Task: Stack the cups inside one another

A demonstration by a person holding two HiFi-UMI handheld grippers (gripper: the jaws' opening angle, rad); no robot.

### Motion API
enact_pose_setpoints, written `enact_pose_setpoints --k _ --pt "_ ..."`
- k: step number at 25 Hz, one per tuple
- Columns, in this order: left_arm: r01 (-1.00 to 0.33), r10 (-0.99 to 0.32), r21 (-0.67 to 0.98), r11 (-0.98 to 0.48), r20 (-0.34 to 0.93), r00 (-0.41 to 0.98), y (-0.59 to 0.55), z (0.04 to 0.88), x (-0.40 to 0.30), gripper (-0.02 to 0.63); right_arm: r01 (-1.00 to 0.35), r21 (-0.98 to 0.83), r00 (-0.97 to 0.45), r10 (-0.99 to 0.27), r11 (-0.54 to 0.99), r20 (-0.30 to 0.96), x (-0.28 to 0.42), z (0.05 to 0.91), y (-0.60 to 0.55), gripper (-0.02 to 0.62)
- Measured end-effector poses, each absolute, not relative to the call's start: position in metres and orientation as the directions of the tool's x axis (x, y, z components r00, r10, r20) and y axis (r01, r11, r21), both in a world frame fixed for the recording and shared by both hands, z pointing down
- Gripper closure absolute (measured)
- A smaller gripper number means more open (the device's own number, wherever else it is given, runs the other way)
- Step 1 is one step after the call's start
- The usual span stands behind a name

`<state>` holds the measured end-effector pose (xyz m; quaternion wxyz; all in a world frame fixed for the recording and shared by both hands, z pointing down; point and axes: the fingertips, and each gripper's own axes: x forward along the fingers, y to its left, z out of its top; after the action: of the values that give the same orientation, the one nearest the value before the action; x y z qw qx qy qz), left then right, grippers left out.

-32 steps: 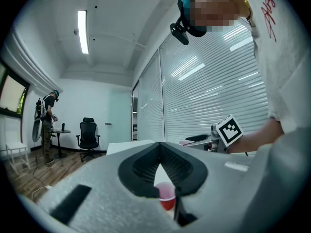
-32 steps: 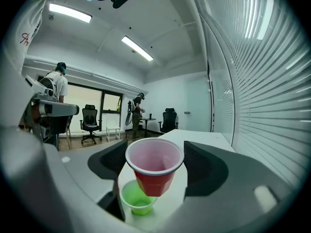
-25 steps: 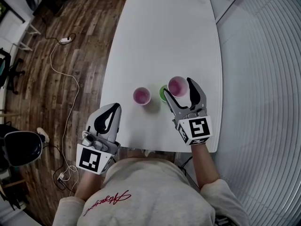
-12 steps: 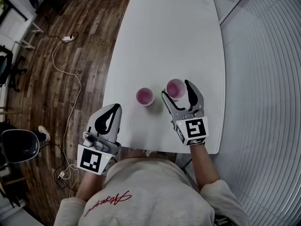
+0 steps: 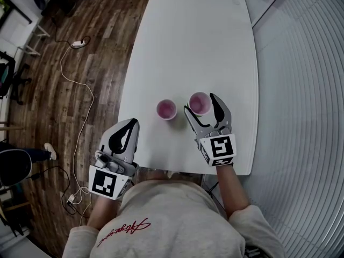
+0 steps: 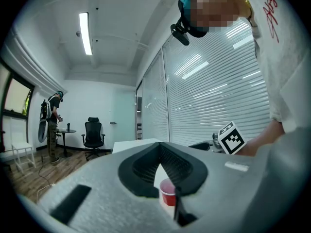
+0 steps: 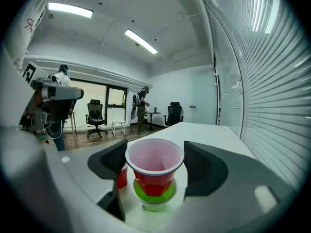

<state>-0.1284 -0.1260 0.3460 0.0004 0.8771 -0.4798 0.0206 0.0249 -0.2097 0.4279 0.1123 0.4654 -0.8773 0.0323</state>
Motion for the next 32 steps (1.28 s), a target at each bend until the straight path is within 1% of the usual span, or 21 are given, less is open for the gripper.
enact_pose_setpoints --k 32 --pt "-0.852 -0.852 -0.031 -0.522 0.056 0.52 -0.125 0.352 -0.133 0.61 -0.826 0.051 -0.524 -0.798 0.561 0.299 0.028 0.469 -0.213 0.233"
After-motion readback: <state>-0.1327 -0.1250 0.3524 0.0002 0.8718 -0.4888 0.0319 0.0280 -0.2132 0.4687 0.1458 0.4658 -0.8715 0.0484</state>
